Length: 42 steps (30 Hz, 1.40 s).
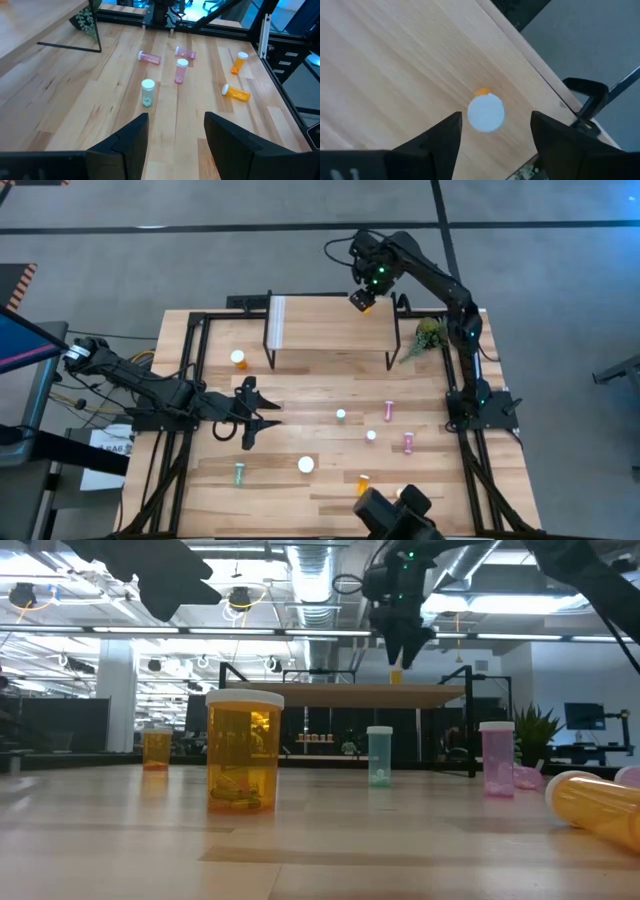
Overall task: Pick and place medicine bottles onto shelf by color
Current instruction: Put the right small orange pill bottle on the shelf aligned with the small orange pill bottle
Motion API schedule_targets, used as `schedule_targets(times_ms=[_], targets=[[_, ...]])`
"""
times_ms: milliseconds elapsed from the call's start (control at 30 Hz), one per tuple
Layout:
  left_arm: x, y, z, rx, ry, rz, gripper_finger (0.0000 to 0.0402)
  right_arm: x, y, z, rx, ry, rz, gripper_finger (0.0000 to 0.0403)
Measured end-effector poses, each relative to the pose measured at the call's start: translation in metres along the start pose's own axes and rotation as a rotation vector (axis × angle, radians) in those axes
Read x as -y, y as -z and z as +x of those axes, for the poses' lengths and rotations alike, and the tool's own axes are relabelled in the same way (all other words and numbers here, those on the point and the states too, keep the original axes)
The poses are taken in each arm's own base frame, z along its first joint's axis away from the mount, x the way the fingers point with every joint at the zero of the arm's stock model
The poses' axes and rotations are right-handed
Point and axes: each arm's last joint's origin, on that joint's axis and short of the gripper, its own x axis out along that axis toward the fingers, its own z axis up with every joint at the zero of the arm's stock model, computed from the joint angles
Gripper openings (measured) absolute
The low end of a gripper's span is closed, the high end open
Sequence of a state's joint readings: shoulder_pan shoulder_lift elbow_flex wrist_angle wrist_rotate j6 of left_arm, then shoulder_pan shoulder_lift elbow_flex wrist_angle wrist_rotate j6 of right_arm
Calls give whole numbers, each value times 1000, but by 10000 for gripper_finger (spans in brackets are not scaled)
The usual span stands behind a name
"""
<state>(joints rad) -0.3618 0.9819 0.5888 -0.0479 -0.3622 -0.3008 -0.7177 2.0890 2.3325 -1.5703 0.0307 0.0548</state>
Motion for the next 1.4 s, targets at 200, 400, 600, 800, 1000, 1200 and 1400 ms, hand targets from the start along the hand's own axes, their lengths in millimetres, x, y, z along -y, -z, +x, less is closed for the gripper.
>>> schedule_targets(times_ms=[200, 400, 600, 800, 1000, 1200, 1400], targets=[[0, 0, 0, -2, -1, 1, 180, 1, 14, -35, 83, -5, -4, 260], [-1, 2, 0, -17, -7, 1, 180, -28, 32, -73, 220, 18, -126, 260], [0, 4, -1, -30, -17, -2, 180, -87, 65, -113, 362, 29, -289, 260], [0, 1, -1, 2, -37, 24, 180, -138, 102, -132, 516, -71, -446, 260], [1, 0, -1, 12, -35, 49, 180, -144, 147, -100, 578, -94, -462, 260], [1, 0, -1, 12, -35, 97, 180, -140, 202, -57, 823, -233, -482, 260], [0, -4, -1, 49, -59, 153, 180, -136, 238, -34, 1033, -335, -537, 260]])
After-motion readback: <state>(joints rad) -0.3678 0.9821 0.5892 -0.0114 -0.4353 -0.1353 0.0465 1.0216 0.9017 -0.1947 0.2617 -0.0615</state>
